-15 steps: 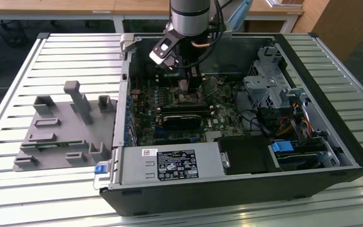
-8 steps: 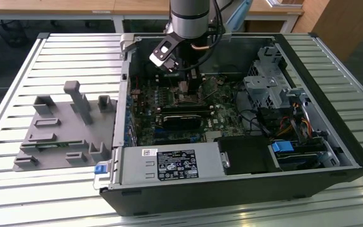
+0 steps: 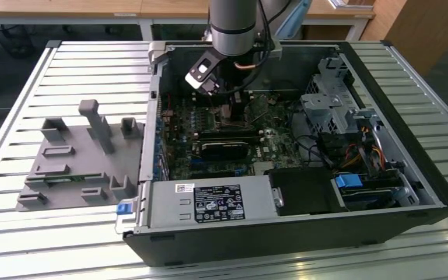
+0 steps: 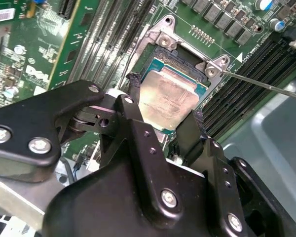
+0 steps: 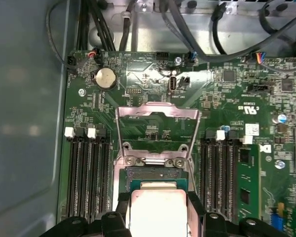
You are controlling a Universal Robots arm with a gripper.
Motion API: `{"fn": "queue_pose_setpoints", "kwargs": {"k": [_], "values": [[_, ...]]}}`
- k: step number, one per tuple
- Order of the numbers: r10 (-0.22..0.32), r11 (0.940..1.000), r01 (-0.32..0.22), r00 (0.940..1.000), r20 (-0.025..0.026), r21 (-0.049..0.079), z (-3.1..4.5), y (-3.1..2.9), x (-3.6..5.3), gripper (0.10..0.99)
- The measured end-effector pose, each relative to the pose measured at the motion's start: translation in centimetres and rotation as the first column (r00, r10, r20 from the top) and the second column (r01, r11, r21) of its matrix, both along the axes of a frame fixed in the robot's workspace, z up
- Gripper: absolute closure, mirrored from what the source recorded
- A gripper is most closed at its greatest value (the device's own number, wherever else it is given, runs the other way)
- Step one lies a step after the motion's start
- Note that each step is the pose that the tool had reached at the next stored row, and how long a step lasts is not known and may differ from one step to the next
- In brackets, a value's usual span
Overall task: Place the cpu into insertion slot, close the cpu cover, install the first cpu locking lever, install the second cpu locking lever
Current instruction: 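Place the cpu into insertion slot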
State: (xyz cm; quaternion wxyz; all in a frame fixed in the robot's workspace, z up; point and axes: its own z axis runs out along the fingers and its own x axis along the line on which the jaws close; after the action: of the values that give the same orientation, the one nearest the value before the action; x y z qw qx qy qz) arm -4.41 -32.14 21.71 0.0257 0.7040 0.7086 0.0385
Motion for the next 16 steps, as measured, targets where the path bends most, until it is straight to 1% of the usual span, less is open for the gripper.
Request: {"fn": "queue_pose_setpoints", "kwargs": {"k": [6,16], "values": [[-0.024,0.9997,0.024,0.9997,-0.0001,0.0,-0.61,0.15,0.01,0.545],[-0.029,0.9996,0.029,0.9996,0.0,0.0,-1.45,0.2,0.02,0.545]]}}
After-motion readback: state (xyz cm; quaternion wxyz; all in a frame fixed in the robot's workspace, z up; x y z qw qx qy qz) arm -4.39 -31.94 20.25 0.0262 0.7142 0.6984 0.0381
